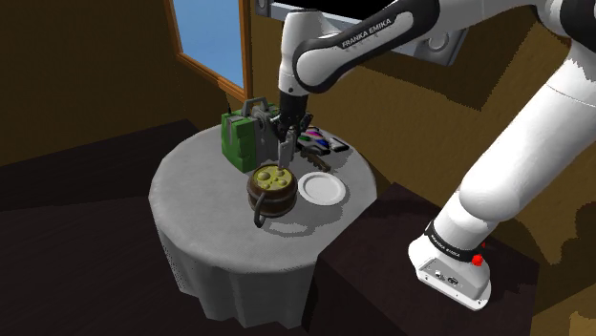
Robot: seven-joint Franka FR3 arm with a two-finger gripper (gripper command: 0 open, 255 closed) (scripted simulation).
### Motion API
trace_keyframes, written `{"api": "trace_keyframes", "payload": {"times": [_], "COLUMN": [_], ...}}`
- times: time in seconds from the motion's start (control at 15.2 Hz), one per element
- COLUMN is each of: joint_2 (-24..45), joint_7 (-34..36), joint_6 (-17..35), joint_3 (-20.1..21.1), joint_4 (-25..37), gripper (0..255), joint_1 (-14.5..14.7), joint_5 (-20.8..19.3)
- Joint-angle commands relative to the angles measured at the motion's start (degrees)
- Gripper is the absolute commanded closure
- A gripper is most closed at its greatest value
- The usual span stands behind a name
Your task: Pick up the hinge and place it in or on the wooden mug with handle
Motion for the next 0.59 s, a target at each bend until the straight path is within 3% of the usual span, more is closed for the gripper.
{"api": "trace_keyframes", "payload": {"times": [0.0, 0.13, 0.53], "joint_2": [3.76, 6.43, 8.74], "joint_7": [1.88, 3.1, 3.87], "joint_6": [-1.38, -2.28, 2.14], "joint_3": [0.63, 0.9, 0.85], "joint_4": [4.97, 8.36, 6.1], "gripper": [255, 255, 255], "joint_1": [0.16, 0.46, 0.62], "joint_5": [-1.67, -2.87, -3.98]}}
